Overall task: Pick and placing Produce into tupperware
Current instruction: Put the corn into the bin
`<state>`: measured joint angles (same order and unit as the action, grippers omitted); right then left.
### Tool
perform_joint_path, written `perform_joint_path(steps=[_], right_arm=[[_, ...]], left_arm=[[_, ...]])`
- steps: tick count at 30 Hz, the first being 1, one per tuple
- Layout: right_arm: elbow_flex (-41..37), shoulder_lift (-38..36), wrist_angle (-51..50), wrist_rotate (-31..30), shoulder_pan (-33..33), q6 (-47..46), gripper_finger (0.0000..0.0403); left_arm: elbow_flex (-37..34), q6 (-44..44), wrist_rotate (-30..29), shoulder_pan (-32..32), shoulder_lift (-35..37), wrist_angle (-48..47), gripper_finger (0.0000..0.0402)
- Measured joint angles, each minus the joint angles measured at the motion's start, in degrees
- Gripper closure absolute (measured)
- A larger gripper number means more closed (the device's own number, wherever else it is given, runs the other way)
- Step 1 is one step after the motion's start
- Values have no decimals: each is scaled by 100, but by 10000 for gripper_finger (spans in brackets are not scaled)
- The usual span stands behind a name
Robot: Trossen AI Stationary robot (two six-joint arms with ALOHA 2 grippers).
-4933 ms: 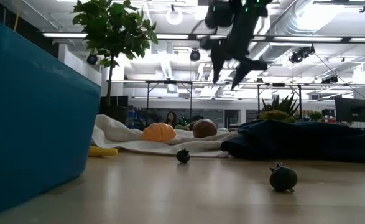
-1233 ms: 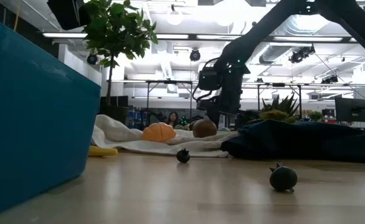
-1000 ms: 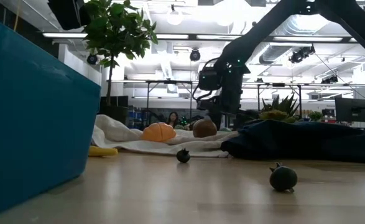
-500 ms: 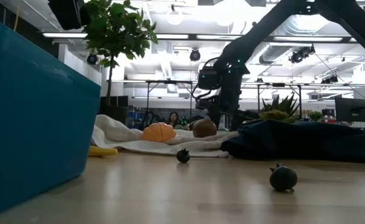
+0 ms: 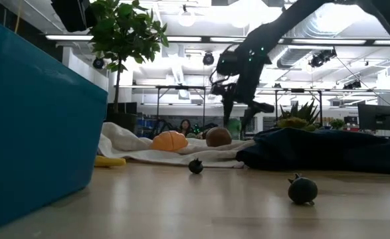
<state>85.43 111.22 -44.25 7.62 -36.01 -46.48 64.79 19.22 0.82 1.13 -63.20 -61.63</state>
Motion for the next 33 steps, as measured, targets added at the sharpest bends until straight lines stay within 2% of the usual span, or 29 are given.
perform_joint_path(steps=[13,28,33], right_arm=[[0,-774,307,46,224,-129,222],[0,-1769,944,-10,1030,-149,222],[0,-2084,1187,-46,1368,-91,222]], left_arm=[[-1,-99,118,0,2,13,376],[-2,-440,122,0,2,21,376],[-2,-310,116,0,2,249,376]])
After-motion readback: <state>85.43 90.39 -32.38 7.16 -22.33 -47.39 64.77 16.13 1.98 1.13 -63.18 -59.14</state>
